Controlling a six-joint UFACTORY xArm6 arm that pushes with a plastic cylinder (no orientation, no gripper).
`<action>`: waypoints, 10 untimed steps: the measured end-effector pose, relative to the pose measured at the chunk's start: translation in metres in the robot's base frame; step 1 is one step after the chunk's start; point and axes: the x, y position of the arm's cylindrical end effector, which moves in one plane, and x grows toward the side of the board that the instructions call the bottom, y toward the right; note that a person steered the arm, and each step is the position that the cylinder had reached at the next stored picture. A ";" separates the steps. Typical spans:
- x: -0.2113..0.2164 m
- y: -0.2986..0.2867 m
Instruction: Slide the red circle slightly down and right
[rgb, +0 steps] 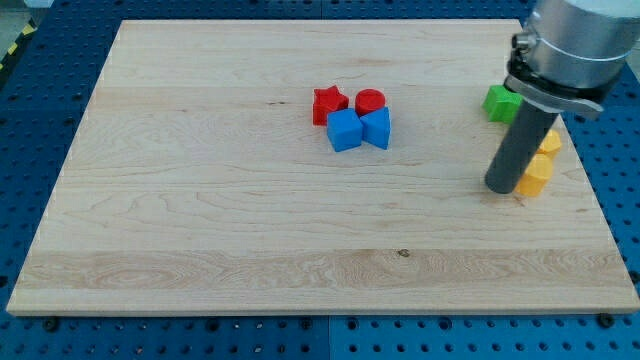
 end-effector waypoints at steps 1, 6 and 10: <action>0.000 0.016; -0.065 -0.052; -0.128 -0.181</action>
